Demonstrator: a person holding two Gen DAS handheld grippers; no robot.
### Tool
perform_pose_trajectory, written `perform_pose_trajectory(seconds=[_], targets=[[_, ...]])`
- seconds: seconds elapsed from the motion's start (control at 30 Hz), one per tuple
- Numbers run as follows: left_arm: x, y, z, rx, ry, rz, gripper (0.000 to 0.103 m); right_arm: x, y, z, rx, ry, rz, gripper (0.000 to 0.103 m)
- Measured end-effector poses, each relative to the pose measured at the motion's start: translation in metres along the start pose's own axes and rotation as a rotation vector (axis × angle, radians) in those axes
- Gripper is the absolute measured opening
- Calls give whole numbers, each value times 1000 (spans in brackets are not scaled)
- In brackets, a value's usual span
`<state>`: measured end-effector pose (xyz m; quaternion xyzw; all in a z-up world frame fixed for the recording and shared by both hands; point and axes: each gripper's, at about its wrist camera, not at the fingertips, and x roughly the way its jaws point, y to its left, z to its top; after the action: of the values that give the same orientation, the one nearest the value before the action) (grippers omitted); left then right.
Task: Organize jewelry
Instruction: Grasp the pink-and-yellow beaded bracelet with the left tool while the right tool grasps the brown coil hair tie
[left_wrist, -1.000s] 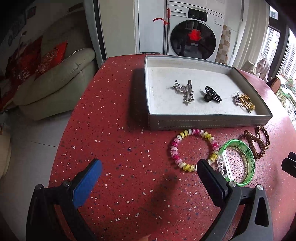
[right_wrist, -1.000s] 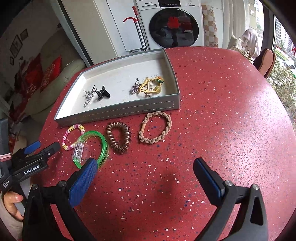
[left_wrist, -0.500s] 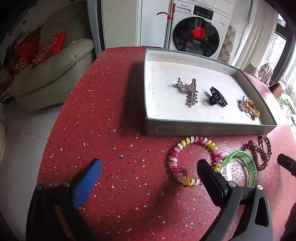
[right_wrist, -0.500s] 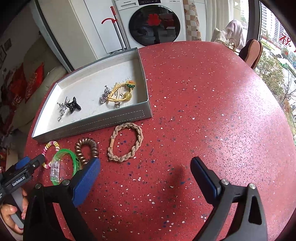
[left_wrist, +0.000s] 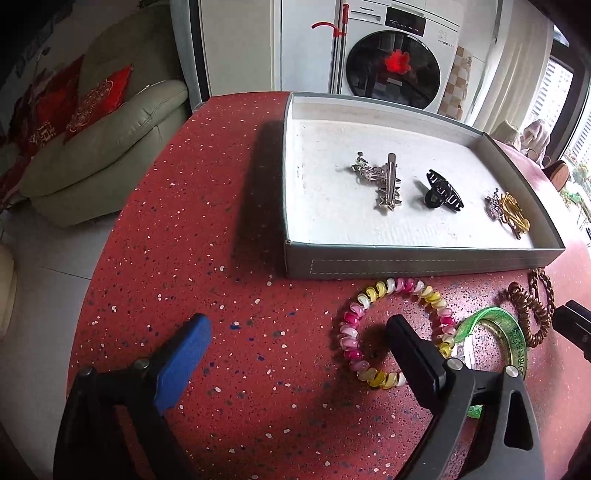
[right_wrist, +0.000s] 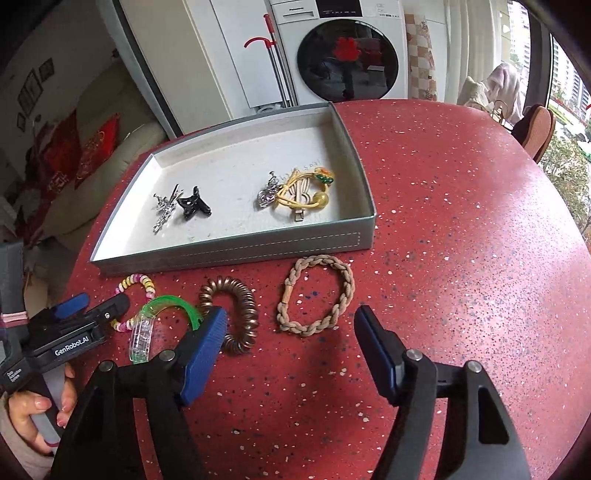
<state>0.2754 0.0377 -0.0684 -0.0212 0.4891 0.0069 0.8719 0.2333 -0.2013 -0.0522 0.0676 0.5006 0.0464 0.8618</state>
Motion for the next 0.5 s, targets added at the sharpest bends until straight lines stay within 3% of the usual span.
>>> perform_pose_trajectory(seconds=[0.03,0.1,0.27,0.43,0.5], targets=[[0,-1,0,1,0,-1,103,3,4,-1,-8,9,6,54],[-2,-3,0,12,-6,-3,102,7,10,-3,-19,22,13,44],[-7,-11,-2,53,-29,-2,89,8,26,-7,-78,24,1,33],[-13,-19,-4,102,-45,-10,72,5,36,-8,-118,13,-25,12],[-14,-22,-5,123,-48,-19,65,2,37,-8,-117,6,-17,12]])
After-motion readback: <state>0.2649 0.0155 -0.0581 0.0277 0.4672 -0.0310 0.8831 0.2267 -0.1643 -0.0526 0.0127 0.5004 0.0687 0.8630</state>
